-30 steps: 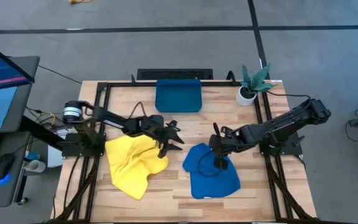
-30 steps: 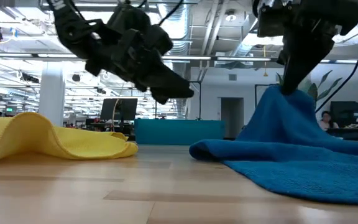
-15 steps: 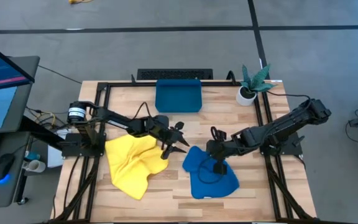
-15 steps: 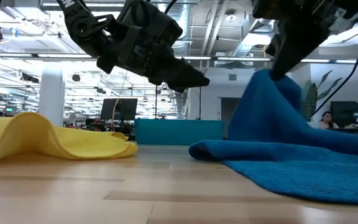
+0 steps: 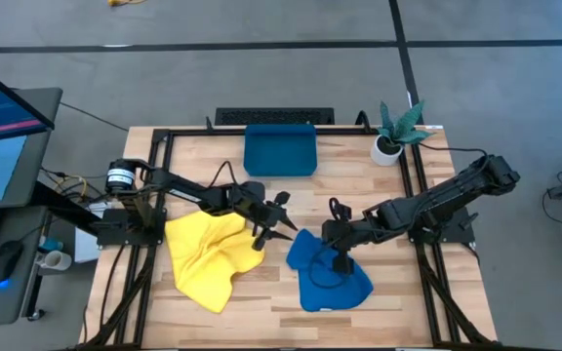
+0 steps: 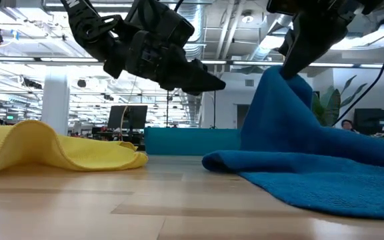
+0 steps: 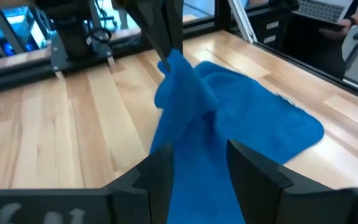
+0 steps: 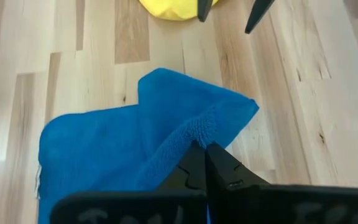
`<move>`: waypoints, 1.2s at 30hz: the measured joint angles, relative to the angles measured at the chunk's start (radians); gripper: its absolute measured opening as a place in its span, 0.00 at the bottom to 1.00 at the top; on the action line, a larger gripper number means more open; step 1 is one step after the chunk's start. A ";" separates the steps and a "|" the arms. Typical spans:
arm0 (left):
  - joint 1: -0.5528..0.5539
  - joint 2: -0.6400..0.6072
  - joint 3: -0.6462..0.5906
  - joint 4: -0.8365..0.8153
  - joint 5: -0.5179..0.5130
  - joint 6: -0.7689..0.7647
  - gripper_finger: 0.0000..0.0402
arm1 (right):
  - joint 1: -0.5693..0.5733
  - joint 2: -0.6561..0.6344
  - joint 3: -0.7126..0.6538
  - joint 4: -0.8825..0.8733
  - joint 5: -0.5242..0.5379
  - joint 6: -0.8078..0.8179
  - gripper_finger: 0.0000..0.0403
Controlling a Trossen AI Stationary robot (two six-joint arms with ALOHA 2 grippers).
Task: Roll microfiber towels into tight, uniform cylinder then place into a basket
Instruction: Roll the blue microfiber cloth
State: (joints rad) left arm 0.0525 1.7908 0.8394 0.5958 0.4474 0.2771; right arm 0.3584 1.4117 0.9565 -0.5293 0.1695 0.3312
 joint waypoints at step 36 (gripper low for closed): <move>0.000 0.274 0.193 -0.021 0.111 0.044 0.33 | 0.008 0.000 0.088 -0.031 -0.012 -0.083 0.02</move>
State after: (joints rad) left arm 0.0528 2.0647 1.0325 0.5753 0.5581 0.3210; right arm 0.3664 1.4117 1.0446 -0.5602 0.1579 0.2483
